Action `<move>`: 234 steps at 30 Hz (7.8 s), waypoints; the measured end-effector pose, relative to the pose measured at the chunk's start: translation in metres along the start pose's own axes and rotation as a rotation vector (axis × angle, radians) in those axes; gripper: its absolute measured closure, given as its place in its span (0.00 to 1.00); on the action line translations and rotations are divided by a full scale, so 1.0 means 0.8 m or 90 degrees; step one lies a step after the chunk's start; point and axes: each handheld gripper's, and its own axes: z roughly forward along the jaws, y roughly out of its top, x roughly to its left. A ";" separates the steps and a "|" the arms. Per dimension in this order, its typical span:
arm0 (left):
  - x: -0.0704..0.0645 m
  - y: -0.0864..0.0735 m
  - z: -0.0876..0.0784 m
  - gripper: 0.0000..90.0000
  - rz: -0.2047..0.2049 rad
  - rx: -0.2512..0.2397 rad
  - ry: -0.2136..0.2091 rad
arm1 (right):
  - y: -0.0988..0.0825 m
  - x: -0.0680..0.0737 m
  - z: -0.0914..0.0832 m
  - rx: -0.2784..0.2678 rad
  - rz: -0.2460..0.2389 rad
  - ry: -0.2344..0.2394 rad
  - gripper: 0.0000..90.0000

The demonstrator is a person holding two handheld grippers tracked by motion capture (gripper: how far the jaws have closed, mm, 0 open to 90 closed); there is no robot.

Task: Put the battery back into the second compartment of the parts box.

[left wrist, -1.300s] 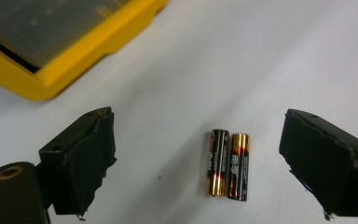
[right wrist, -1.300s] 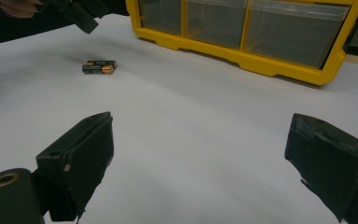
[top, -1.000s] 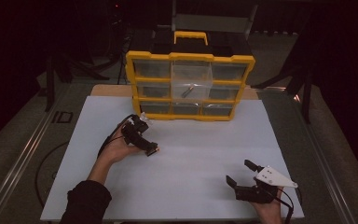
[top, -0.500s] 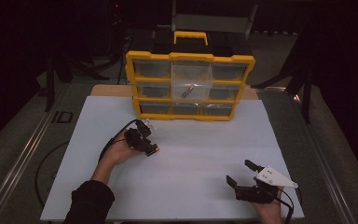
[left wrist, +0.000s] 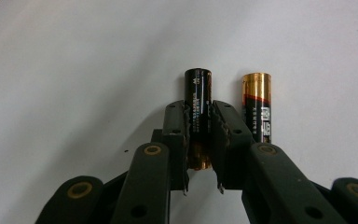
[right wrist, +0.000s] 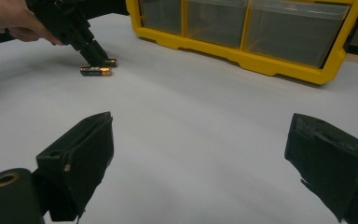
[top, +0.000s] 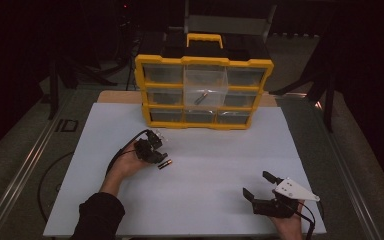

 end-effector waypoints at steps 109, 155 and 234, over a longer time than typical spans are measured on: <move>0.003 0.206 -0.274 0.27 -0.014 -0.286 0.087 | 0.001 -0.006 -0.004 -0.014 0.015 0.000 0.08; 0.011 0.018 -0.117 0.01 -0.094 -0.223 0.099 | 0.000 -0.002 -0.002 -0.007 0.013 0.000 0.08; -0.027 0.015 -0.048 0.87 -0.005 -0.111 0.007 | 0.000 -0.002 -0.001 -0.007 0.010 0.003 0.08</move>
